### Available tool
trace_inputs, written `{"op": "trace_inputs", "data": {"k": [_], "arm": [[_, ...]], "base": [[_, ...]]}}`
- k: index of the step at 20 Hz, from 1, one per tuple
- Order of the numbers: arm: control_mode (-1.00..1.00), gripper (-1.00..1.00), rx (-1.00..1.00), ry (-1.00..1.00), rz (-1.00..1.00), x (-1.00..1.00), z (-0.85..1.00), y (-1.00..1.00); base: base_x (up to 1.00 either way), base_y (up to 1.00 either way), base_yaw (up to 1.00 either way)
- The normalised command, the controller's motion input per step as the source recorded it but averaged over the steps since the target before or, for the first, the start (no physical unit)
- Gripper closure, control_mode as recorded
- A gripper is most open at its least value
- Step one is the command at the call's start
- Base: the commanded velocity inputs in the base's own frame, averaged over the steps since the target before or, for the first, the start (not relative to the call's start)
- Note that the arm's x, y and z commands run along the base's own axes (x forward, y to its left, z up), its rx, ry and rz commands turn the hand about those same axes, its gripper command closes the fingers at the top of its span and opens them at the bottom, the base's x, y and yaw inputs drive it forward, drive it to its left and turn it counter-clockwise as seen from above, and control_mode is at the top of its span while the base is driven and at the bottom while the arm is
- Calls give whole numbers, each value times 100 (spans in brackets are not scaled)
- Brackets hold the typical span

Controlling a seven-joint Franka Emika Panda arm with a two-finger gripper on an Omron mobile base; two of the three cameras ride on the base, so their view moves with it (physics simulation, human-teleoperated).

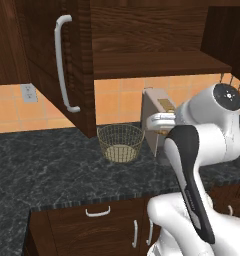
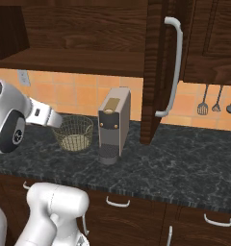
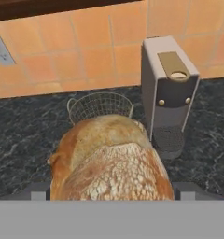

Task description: Open the cabinet, pick up the bread from the cabinet and place it in the basket. Then move the basket to the dining counter.

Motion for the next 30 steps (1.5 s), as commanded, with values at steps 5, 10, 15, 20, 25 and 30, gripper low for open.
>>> {"op": "trace_inputs", "data": {"k": [5,10,15,20,25,30], "arm": [[-100,100,-6,11,12,33,-31,35],[-100,100,-6,8,3,41,-12,13],[-100,100,0,1,3,51,-29,0],[-100,100,0,0,4,41,-48,0],[-100,100,0,2,1,51,-42,0],[-100,100,0,3,0,51,-33,8]], "base": [[0,0,0],[0,0,0],[0,0,0],[0,0,0],[0,0,0],[0,0,0]]}}
